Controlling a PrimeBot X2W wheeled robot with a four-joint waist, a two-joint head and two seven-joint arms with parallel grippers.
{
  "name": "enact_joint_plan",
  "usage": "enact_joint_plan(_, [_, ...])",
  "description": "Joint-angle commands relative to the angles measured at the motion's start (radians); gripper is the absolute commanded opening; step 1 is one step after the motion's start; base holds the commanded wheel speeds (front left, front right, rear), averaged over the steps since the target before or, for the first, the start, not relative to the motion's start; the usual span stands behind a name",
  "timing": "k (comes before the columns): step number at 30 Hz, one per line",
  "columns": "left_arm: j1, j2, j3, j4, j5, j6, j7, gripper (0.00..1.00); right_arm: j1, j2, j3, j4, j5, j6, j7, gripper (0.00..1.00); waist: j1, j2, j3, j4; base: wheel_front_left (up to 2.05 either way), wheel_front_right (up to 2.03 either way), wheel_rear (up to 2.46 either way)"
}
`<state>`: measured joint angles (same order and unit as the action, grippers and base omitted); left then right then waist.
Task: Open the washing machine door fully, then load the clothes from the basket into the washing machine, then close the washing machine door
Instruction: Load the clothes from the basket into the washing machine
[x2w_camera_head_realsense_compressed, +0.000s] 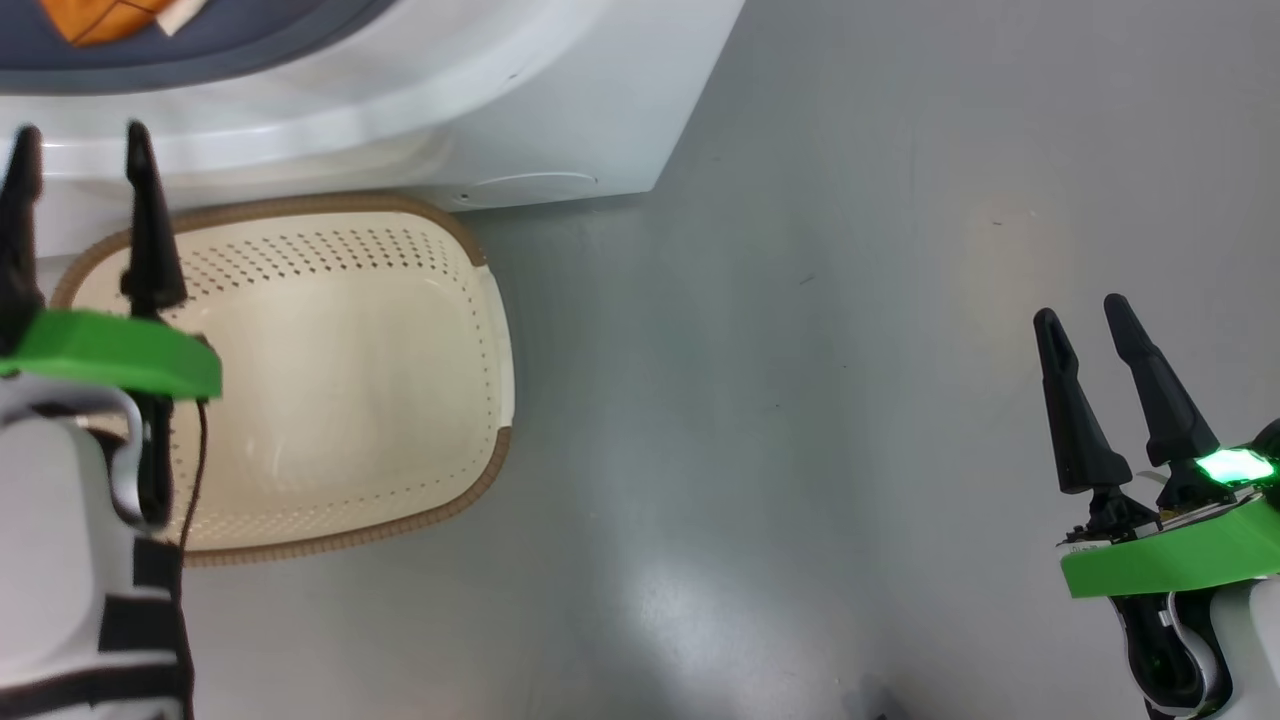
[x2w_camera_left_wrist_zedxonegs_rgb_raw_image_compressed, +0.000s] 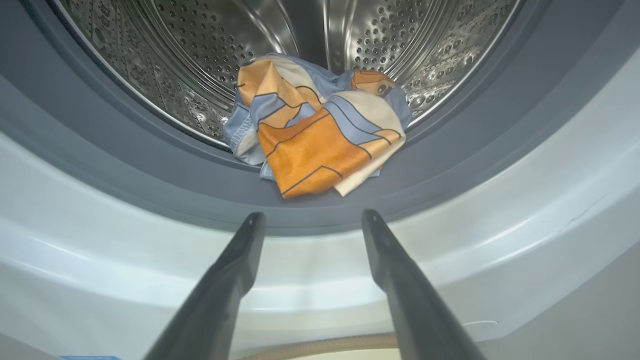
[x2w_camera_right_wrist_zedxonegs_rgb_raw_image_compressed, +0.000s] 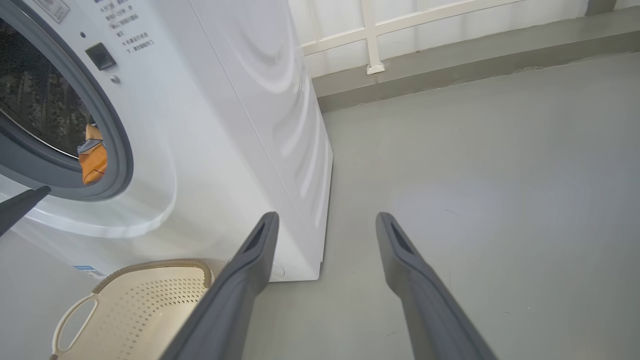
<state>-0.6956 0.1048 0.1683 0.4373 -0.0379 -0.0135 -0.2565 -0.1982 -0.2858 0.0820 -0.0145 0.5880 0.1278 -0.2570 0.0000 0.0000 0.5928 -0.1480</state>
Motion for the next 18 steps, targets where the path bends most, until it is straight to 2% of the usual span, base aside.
enact_joint_plan(1, [0.043, 0.028, 0.019, -0.043, 0.011, -0.001, -0.005, 1.0, 0.039, -0.021, 0.01, -0.022, -0.012, 0.003, -0.005, 1.0, 0.0, 0.0, -0.005, 0.007, 0.0, 0.0, 0.0])
enact_joint_plan(18, [0.39, -0.045, 0.053, -0.314, -0.024, 0.031, -0.005, 1.0, 0.079, -0.049, 0.013, -0.022, -0.015, 0.003, -0.005, 1.0, 0.0, 0.0, -0.048, 0.035, 0.0, 0.0, 0.0])
